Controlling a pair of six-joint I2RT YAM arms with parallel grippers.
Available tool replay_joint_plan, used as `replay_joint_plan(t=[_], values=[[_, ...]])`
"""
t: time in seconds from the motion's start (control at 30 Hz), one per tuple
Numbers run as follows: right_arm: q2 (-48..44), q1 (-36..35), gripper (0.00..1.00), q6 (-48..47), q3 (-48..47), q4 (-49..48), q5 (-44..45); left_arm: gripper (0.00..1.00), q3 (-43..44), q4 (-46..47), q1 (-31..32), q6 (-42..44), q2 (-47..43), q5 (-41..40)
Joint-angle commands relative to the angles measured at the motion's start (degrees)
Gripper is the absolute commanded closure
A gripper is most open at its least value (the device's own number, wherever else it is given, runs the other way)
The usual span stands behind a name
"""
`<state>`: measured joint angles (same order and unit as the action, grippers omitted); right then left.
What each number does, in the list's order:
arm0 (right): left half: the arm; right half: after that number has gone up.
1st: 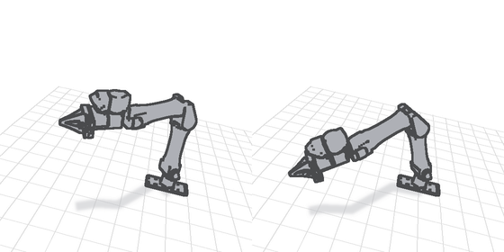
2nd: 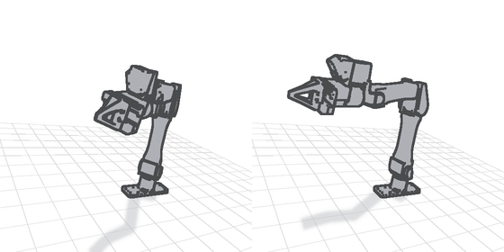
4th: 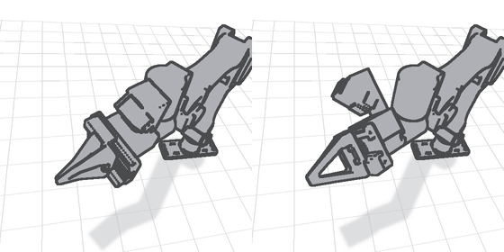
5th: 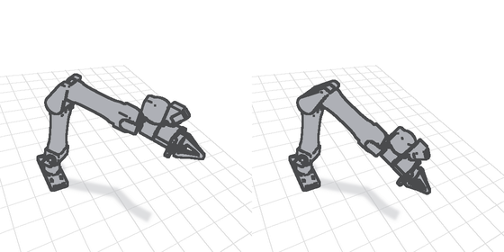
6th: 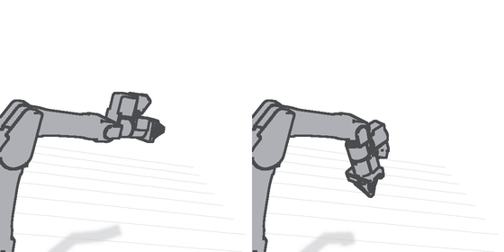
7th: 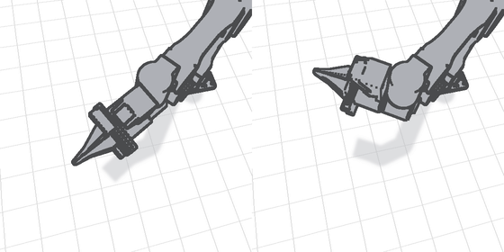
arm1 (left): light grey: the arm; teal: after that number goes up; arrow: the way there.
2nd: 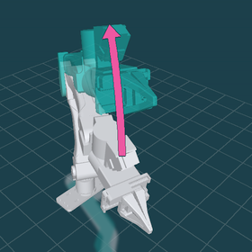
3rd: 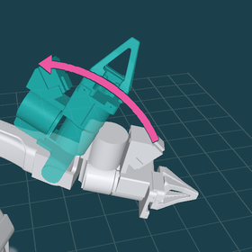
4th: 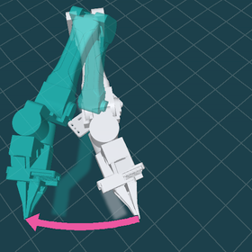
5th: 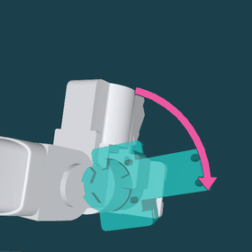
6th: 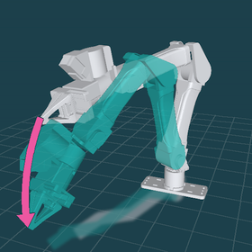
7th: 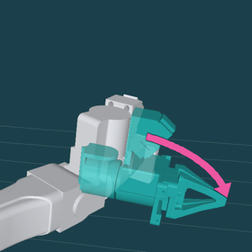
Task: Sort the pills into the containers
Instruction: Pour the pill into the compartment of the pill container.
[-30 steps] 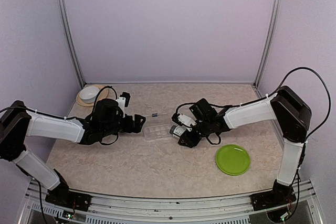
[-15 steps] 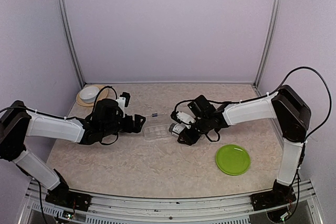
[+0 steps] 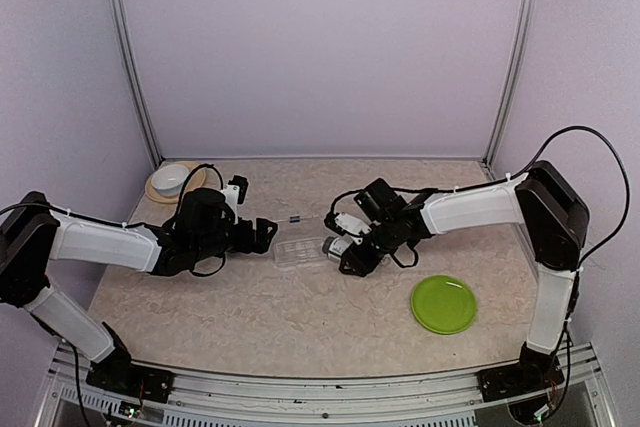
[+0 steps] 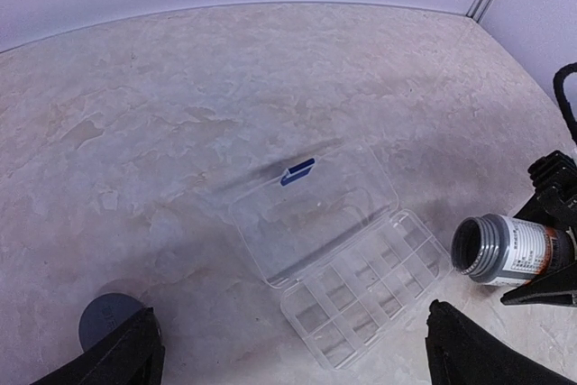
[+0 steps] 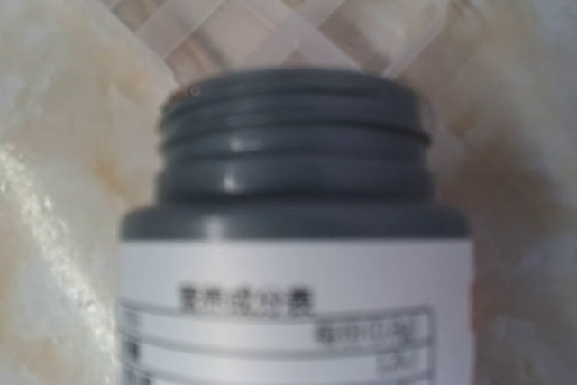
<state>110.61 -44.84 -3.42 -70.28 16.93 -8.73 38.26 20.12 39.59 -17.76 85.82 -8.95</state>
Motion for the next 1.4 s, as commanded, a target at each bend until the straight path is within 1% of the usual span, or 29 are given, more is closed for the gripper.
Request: replay_joint_plan(t=[0.0, 0.43, 1.37], values=[[1.25, 0.48, 1.00, -0.10, -1.85, 1.76, -0.23, 0.01, -0.49, 1.08, -0.13, -0.04, 0.14, 0.60], [1.84, 0.47, 1.00, -0.27, -3.38, 3.76, -0.68, 0.01, -0.47, 1.21, -0.13, -0.05, 0.55, 0.62], [3.43, 0.45, 1.00, -0.82, -9.11, 11.17, -0.22, 0.01, -0.45, 1.22, -0.13, -0.07, 0.67, 0.86]])
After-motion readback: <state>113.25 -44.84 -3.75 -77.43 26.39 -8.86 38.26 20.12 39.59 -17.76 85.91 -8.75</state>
